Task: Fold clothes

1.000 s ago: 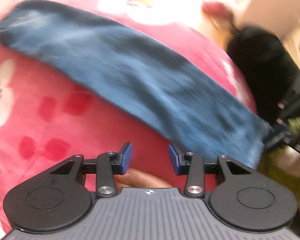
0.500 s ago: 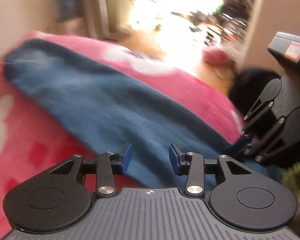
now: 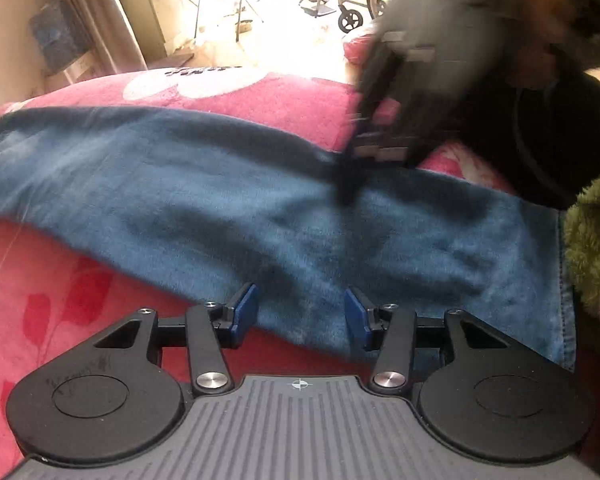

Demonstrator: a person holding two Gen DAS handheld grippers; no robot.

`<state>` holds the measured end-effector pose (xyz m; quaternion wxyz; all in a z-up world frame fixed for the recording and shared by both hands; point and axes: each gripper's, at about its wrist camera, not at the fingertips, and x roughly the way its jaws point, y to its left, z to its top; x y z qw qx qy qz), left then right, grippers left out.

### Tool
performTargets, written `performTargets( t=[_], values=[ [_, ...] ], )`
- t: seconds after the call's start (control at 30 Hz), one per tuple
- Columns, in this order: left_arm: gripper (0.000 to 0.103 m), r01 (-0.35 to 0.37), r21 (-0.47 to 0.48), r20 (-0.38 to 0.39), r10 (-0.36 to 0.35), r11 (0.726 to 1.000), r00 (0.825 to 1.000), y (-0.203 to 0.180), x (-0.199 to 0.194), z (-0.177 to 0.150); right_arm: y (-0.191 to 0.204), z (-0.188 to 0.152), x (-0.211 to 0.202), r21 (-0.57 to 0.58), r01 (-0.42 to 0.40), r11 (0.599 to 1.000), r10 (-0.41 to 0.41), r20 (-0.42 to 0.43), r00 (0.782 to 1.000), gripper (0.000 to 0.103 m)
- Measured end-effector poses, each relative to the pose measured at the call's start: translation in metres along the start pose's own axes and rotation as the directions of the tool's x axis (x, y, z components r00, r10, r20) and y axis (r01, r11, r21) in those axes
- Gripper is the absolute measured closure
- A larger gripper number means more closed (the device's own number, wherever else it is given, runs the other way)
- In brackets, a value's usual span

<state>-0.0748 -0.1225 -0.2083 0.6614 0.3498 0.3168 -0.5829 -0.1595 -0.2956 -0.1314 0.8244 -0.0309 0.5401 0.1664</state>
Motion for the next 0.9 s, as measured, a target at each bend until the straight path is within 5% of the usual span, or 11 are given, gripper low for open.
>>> performTargets(
  t=[0.13, 0.37, 0.6, 0.77, 0.9],
  values=[
    [0.052, 0.031, -0.084, -0.006, -0.031, 0.996, 0.999, 0.011, 0.001, -0.001, 0.004, -0.037, -0.023, 0.056, -0.024, 0.998, 0.034, -0.191, 0.981, 0.088],
    [0.052, 0.028, -0.113, -0.012, -0.029, 0.993, 0.999, 0.007, -0.003, -0.002, 0.034, -0.065, -0.025, 0.041, -0.183, 0.982, 0.188, -0.231, 0.955, 0.088],
    [0.051, 0.018, -0.147, -0.007, -0.019, 0.989, 1.000, 0.006, -0.008, -0.007, 0.060, -0.092, -0.029, 0.062, -0.328, 0.942, 0.332, -0.293, 0.897, 0.088],
    [0.051, 0.008, -0.163, -0.009, -0.009, 0.987, 1.000, 0.006, -0.009, -0.007, 0.046, -0.053, -0.057, 0.006, -0.253, 0.967, 0.252, -0.135, 0.958, 0.088],
    [0.051, -0.002, -0.189, -0.016, -0.001, 0.982, 1.000, 0.009, -0.009, -0.007, 0.027, -0.014, -0.057, 0.057, -0.190, 0.980, 0.189, 0.020, 0.982, 0.088]
  ],
)
